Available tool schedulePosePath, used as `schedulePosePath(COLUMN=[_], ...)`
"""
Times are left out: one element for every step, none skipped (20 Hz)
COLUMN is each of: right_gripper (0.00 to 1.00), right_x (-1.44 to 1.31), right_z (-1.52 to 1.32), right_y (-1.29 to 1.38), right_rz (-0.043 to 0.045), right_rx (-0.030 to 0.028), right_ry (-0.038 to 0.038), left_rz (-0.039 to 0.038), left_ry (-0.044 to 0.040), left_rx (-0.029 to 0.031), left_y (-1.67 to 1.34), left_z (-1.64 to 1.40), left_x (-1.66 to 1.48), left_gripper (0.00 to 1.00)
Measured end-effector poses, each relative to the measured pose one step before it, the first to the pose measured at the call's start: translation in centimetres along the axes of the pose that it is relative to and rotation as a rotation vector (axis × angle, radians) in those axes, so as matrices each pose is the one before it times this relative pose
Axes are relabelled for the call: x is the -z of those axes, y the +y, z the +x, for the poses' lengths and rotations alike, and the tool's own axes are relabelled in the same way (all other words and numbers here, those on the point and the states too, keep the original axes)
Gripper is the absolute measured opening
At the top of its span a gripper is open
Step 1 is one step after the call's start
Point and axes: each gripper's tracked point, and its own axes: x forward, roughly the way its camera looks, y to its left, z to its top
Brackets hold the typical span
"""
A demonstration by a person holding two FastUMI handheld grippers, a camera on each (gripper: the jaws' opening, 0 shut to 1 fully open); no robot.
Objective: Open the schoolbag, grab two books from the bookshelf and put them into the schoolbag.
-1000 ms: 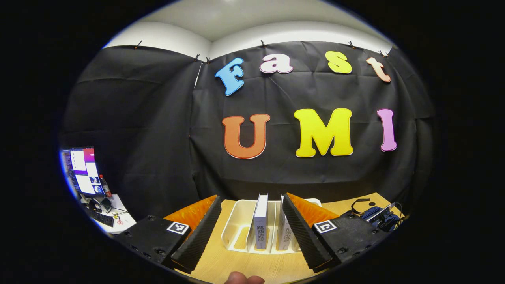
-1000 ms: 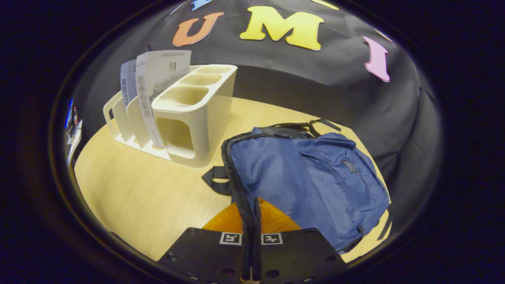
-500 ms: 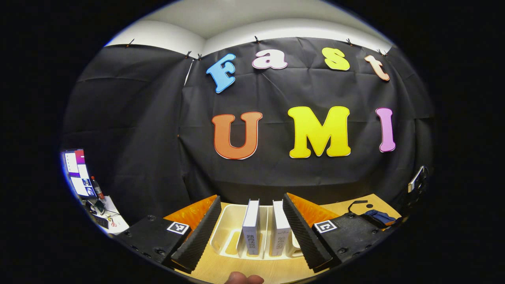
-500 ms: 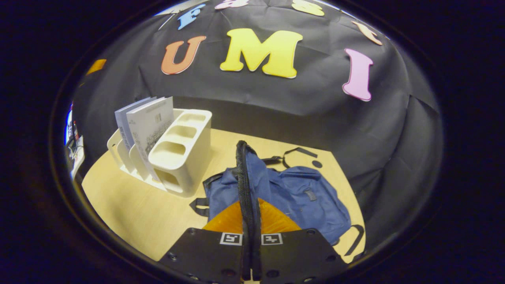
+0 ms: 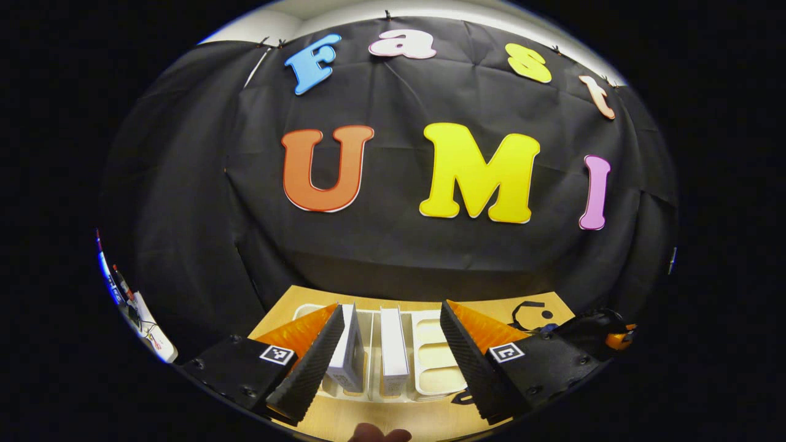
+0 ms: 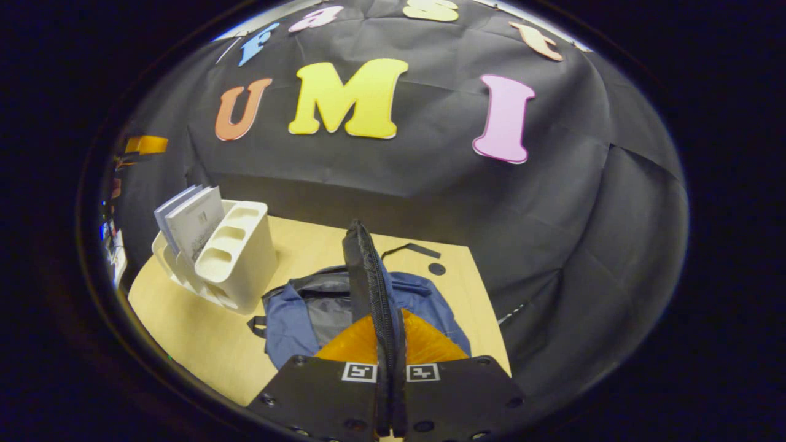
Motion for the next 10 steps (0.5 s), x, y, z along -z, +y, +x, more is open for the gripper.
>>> schedulePosePath(right_gripper=[0.02,0.03,0.02,0.03,0.02,0.02,0.02,0.02,0.02,0.02], right_x=[-0.249,-0.102,-0.191,-0.099,-0.057,0.009,-0.069,0.09,0.107,0.197], right_z=[0.139,0.044,0.158,0.289,0.272,0.166,0.202,0.19,0.216,0.027], right_y=[-0.992,-1.117,-0.937,-0.682,-0.645,-0.659,-0.544,-0.347,-0.295,-0.21], right_rz=[0.0048,-0.00106,-0.00007,0.00332,0.00475,0.00698,0.00828,0.00615,0.00278,-0.00026], right_rx=[-0.00404,-0.00121,-0.00537,-0.00983,-0.01091,-0.00814,-0.00693,-0.00675,-0.00591,-0.00473], right_ry=[0.00258,0.00407,0.00253,0.00678,0.01063,0.00653,0.00565,0.00535,0.00192,0.00334], left_rz=[-0.00225,0.0006,0.0018,-0.00313,-0.01012,-0.006,0.00177,0.00493,0.01288,0.01406], left_ry=[0.04113,0.04883,0.06922,0.07351,0.07453,0.08276,0.08069,0.06961,0.06013,0.05359], left_rx=[0.01041,0.01457,0.01367,0.01699,0.01228,0.00533,0.00349,-0.01457,-0.01432,-0.0164], left_y=[-0.257,-0.179,-0.185,-0.141,-0.014,0.04,0.058,0.488,0.144,0.087], left_z=[1.056,1.146,1.044,1.132,1.142,1.093,1.111,0.725,0.723,0.77], left_x=[0.106,0.337,0.769,0.712,0.63,0.801,0.884,0.828,0.442,0.175], left_gripper=[0.99,0.99,0.99,0.99,0.99,0.99,0.99,0.99,0.99,0.99])
